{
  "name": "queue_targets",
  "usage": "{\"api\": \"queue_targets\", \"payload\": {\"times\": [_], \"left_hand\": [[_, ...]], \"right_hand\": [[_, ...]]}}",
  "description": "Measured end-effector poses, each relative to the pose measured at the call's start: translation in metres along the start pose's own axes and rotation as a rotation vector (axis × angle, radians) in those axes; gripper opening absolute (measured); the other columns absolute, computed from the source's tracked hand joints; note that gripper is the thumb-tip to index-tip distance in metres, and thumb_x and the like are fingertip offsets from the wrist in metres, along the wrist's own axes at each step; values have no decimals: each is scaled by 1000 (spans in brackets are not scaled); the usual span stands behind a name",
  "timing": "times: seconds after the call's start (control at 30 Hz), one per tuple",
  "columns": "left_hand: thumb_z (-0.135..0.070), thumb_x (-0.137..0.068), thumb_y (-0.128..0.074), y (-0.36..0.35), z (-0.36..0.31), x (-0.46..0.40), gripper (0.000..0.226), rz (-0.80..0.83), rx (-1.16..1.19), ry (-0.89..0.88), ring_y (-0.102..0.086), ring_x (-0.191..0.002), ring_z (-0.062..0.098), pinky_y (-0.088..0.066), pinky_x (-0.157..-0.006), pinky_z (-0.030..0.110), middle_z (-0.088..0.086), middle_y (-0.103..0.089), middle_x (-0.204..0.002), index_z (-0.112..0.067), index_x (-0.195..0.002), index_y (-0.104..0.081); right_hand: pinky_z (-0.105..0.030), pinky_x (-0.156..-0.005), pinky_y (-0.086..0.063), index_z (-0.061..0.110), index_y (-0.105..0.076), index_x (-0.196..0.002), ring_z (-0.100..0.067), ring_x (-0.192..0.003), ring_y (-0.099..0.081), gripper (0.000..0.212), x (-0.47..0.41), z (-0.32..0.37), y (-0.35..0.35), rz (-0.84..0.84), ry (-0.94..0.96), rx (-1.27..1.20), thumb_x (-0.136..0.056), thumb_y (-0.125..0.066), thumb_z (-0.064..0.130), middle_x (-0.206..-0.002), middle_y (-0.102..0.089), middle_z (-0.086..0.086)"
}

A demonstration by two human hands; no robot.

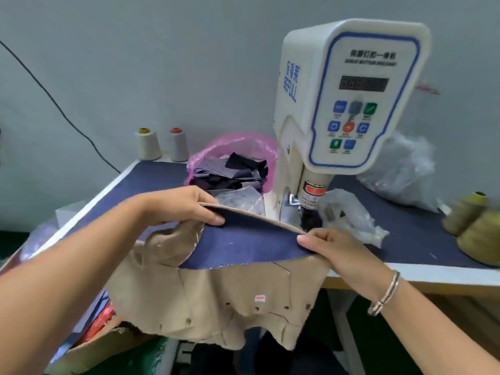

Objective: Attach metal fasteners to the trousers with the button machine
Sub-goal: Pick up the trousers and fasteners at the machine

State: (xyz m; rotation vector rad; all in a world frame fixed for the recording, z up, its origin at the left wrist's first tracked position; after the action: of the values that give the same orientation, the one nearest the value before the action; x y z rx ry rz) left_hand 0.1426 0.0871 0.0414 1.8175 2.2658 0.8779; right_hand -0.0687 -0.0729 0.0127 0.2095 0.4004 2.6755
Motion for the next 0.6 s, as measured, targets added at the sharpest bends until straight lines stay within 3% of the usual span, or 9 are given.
{"api": "queue_targets", "payload": {"times": [0.1, 0.17, 0.27, 0.37, 0.5, 0.6], "left_hand": [[-32, -75, -73, -28, 20, -29, 36, 18, -5, 52, -60, -79, 19, -47, -77, 36, 12, -69, -87, -2, -94, -69], [-37, -72, -72, -44, 29, -42, 46, 22, 40, 61, -56, -76, 20, -43, -74, 36, 11, -63, -82, 4, -93, -63], [-44, -68, -73, -54, 39, -56, 39, -14, 96, 59, -50, -67, 16, -40, -64, 26, 3, -54, -73, -8, -80, -63], [-46, -67, -74, -57, 45, -63, 25, -77, 183, 40, -47, -60, 11, -37, -56, 20, -4, -52, -66, -24, -67, -61], [-41, -68, -75, -57, 50, -66, 25, -77, 240, 45, -40, -57, 17, -28, -52, 26, 8, -46, -67, -21, -69, -60], [-29, -82, -73, -56, 52, -69, 24, -57, 276, 33, -35, -52, 15, -25, -50, 27, 7, -41, -62, -18, -67, -58]], "right_hand": [[-14, -48, -37, 22, -61, -47, -5, -47, -48, 29, -4, -34, 17, 29, -113, -206, -71, -66, 37, -51, -55, 5], [-19, -53, -40, 19, -65, -57, -11, -55, -52, 19, -8, -50, 26, 15, -128, -344, -66, -70, 34, -60, -59, -3], [-34, -73, -46, 11, -71, -77, -25, -77, -60, 18, -18, -69, 37, -82, -103, -581, -67, -73, 26, -84, -66, -15], [-38, -86, -50, 16, -77, -82, -23, -87, -67, 18, -27, -78, 42, -143, -81, -660, -69, -72, 28, -95, -71, -12], [-29, -69, -53, 21, -74, -67, -16, -73, -67, 18, -36, -86, 43, -195, -105, -528, -62, -73, 39, -78, -72, -5], [-28, -64, -52, 21, -71, -64, -15, -68, -66, 23, -41, -91, 43, -224, -130, -505, -57, -75, 43, -74, -71, -6]]}}
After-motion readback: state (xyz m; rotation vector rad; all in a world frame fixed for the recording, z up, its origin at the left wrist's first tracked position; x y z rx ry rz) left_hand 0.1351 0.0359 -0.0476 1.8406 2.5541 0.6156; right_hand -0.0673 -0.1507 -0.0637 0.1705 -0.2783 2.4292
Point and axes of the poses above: each hand's wrist, its own x-axis away from the middle knuckle, its own y-axis out of the back of the hand, z = x × y, the point moved 5 cm from there along -x, towards the middle knuckle
